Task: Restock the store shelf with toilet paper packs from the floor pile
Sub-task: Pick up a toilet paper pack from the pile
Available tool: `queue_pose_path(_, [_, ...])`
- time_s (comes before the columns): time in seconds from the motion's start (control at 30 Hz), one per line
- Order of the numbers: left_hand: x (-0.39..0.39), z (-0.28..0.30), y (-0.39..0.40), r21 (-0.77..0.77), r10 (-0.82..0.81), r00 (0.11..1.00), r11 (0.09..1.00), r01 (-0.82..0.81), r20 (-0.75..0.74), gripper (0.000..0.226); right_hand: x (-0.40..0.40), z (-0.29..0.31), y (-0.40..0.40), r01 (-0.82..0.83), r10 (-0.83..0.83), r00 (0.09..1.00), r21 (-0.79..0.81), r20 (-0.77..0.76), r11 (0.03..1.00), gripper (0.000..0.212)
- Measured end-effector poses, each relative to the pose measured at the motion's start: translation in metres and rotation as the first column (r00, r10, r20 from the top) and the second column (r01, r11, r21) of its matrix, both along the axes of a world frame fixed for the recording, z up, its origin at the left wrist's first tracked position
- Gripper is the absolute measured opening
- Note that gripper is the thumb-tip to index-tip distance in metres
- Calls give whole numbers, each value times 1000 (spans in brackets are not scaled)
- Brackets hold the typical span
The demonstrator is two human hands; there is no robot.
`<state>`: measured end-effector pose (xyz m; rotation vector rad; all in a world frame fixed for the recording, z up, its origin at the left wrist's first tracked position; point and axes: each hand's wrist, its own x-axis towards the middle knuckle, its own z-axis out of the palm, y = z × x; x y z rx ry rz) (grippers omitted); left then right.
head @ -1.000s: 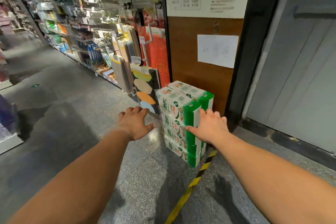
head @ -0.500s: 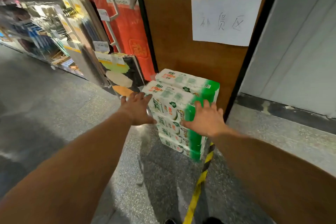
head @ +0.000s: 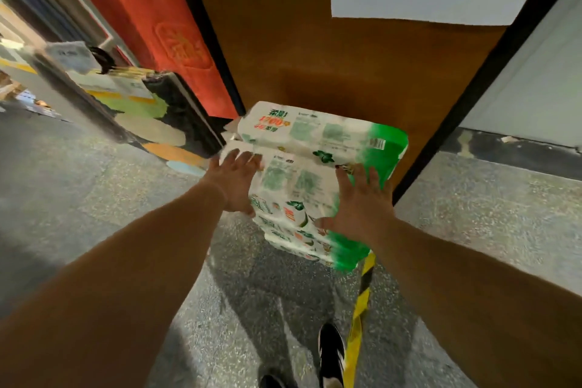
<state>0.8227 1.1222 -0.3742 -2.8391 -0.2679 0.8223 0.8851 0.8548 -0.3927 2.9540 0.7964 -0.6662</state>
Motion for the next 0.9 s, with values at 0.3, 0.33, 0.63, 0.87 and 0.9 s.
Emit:
queue_pose_path(0.3, [60, -60, 41, 29, -251, 967, 967, 252, -31, 159, 14, -59, 22, -20, 23, 999, -61, 48, 998, 134])
queue_pose_path(0.33, [60, -63, 43, 38, -261, 965, 965, 261, -5, 158, 15, -60, 23, -19, 23, 998, -65, 66, 998, 132])
queue_pose_path(0.63, [31, -55, 58, 34, -302, 947, 953, 300, 106, 144, 17, -33, 29, -113, 120, 988, -82, 93, 990, 122])
queue_pose_path(0.87, [-21, 72, 105, -44, -58, 986, 997, 65, 155, 144, 27, 95, 88, -295, 294, 951, -11, 100, 956, 121])
queue_pose_path(0.9, [-32, 98, 115, -28, -20, 984, 999, 26, 179, 143, 28, 118, 102, -327, 325, 938, -1, 117, 945, 121])
